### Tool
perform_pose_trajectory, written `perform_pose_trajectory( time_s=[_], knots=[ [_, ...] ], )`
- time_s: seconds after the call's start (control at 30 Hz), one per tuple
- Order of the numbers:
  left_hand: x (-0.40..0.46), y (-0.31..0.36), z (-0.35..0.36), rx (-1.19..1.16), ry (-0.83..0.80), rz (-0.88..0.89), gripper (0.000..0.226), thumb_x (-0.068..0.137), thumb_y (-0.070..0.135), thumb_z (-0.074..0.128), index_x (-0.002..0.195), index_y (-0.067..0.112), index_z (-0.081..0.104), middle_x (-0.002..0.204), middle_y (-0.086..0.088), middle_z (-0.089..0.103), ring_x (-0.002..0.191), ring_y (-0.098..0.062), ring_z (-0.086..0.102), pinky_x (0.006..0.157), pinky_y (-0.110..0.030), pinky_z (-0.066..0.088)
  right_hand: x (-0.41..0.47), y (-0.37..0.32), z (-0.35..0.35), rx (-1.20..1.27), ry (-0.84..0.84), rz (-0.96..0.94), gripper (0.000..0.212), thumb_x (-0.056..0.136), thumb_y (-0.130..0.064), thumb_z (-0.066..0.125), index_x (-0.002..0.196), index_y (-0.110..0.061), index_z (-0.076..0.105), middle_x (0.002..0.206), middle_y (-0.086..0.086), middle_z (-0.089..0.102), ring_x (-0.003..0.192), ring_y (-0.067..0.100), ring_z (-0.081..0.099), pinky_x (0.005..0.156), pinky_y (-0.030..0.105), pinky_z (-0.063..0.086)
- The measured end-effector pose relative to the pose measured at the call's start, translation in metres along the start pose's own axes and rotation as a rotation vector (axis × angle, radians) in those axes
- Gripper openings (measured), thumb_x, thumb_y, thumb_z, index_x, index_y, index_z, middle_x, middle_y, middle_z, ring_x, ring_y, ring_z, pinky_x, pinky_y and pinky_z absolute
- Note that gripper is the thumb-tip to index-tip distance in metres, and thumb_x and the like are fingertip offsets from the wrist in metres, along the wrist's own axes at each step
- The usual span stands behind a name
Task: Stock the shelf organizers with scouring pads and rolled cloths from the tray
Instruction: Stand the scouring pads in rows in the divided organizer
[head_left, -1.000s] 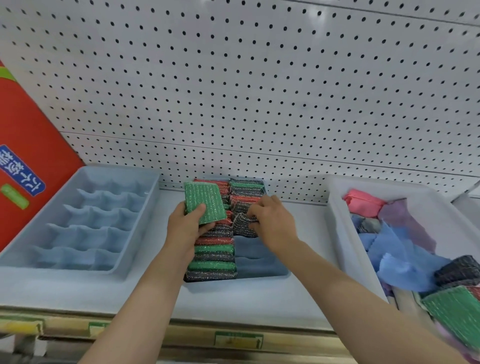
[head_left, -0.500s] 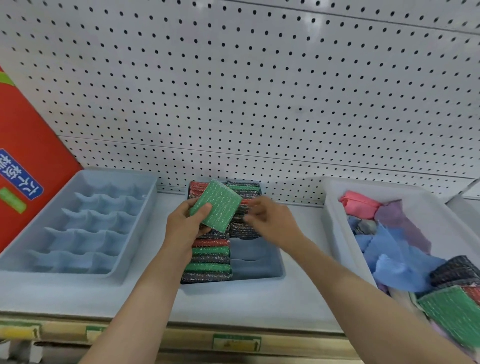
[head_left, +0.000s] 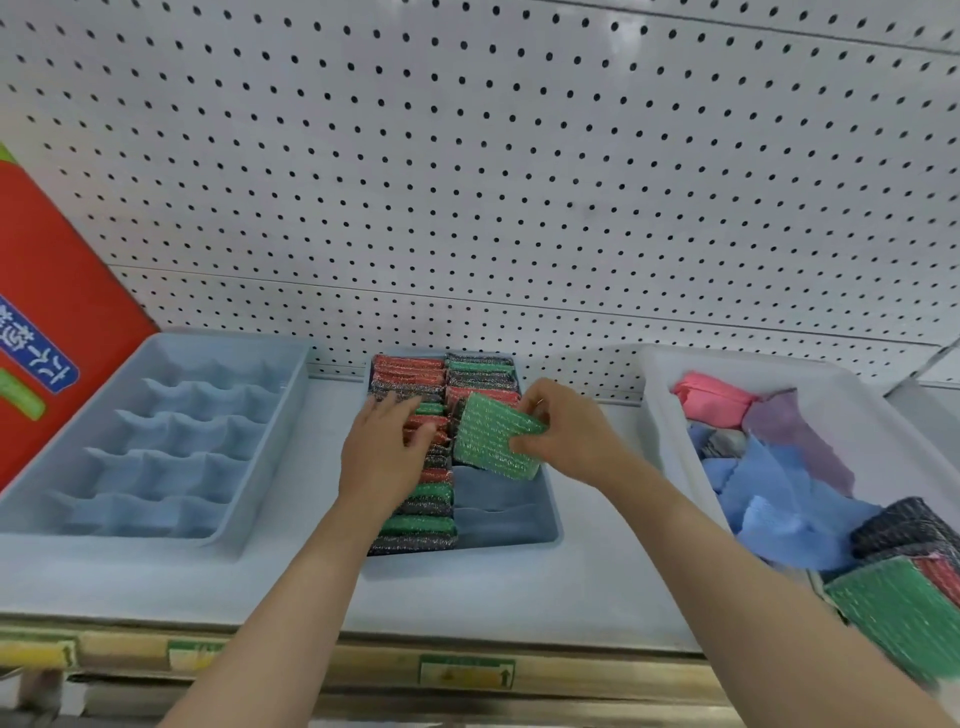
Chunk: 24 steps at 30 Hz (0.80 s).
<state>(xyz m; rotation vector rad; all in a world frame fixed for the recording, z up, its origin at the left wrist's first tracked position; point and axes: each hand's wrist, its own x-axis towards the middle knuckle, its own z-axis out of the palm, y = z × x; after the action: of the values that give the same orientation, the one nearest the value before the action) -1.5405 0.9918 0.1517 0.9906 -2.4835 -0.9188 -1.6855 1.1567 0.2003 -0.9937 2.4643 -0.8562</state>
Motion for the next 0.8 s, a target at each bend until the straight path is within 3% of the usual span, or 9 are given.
perform_pose_trajectory(
  time_s=[0.13, 0.27, 0.47, 0.8],
  knots=[
    [-0.002, -0.014, 0.014, 0.216, -0.080, 0.027, 0.053, 0.102, 0.045, 0.043, 0.152, 0.030, 0.035, 0.164, -0.004, 0.017, 0.153, -0.025, 0.004, 0.123, -0.042, 0.006, -0.005, 0.005, 0.022, -0.337, -0.048, -0.095, 0.038, 0.080, -0.026, 0.079, 0.114, -0.025, 0.063, 0.116, -0.002, 0.067, 0.101, 0.018, 0.062, 0.086, 0.031, 0.050],
    [0.001, -0.016, 0.013, 0.238, -0.098, 0.056, 0.055, 0.102, 0.047, 0.042, 0.153, 0.031, 0.031, 0.165, -0.004, 0.014, 0.153, -0.025, 0.001, 0.122, -0.041, 0.003, -0.009, 0.009, 0.045, -0.583, 0.016, -0.215, 0.034, 0.084, -0.022, 0.074, 0.116, -0.026, 0.062, 0.115, -0.002, 0.060, 0.112, 0.019, 0.050, 0.082, 0.032, 0.050],
    [0.006, -0.018, 0.010, 0.269, -0.127, 0.077, 0.057, 0.101, 0.049, 0.041, 0.154, 0.031, 0.027, 0.165, -0.003, 0.011, 0.153, -0.024, 0.000, 0.122, -0.039, 0.001, -0.010, 0.007, 0.057, -0.486, 0.130, -0.253, 0.031, 0.088, -0.031, 0.070, 0.118, -0.025, 0.065, 0.115, -0.003, 0.063, 0.116, 0.018, 0.048, 0.088, 0.032, 0.048],
    [0.009, -0.017, 0.009, 0.263, -0.111, 0.060, 0.056, 0.099, 0.047, 0.049, 0.151, 0.029, 0.035, 0.164, -0.005, 0.019, 0.152, -0.027, 0.006, 0.124, -0.044, 0.007, -0.006, -0.003, 0.058, -0.474, 0.041, -0.158, 0.035, 0.088, -0.029, 0.071, 0.122, -0.024, 0.064, 0.119, -0.001, 0.063, 0.118, 0.019, 0.049, 0.095, 0.034, 0.047]
  ],
)
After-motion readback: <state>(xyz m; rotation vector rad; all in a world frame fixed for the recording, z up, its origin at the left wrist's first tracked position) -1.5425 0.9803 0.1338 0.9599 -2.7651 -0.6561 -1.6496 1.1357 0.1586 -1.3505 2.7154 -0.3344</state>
